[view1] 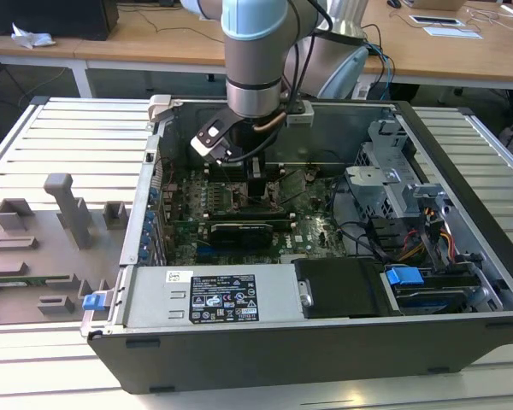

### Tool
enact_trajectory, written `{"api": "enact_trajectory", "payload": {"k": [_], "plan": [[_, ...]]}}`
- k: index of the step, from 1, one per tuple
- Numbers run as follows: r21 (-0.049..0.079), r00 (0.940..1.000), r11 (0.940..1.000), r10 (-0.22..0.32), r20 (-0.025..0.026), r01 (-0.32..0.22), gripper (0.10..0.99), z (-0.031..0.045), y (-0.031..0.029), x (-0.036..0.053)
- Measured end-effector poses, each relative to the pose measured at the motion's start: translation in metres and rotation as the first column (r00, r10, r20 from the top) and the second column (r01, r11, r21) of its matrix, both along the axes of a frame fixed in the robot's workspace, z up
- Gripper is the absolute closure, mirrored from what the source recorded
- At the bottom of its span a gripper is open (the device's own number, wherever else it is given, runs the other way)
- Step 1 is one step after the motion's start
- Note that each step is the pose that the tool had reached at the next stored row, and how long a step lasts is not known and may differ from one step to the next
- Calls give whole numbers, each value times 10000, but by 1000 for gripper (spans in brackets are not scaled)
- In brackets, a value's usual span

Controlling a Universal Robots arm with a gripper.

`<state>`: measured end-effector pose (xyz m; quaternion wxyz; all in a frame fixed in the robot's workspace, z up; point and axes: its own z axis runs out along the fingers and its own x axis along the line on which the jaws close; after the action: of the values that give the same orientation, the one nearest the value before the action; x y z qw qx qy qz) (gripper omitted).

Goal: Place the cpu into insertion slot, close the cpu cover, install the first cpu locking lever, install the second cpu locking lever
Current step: 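Place the cpu into insertion slot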

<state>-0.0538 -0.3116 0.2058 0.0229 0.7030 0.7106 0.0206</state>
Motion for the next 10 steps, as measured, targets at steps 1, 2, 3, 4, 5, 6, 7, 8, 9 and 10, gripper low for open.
{"api": "enact_trajectory", "payload": {"k": [1, 2, 3, 4, 5, 6, 7, 8, 9, 10], "plan": [[0, 10000, 10000, -2, 0, 2, 545, -9, 0, 0], [1, 10000, 10000, -3, 0, 3, 545, -16, 0, -1], [-1, 10000, 10000, -5, -1, 5, 545, -23, -4, -2], [-1, 10000, 10000, -4, -1, 4, 545, -27, -7, -1], [0, 10000, 10000, -3, 0, 3, 545, -30, -9, -1], [1, 10000, 10000, -4, 0, 4, 545, -32, -10, -1], [-1, 10000, 10000, -5, -1, 5, 545, -33, -11, -1], [0, 10000, 10000, -3, 0, 3, 545, -37, -11, -1], [-1, 10000, 10000, -3, 0, 3, 545, -40, -11, 0], [-2, 10000, 10000, -3, -1, 3, 545, -41, -12, 0]]}}
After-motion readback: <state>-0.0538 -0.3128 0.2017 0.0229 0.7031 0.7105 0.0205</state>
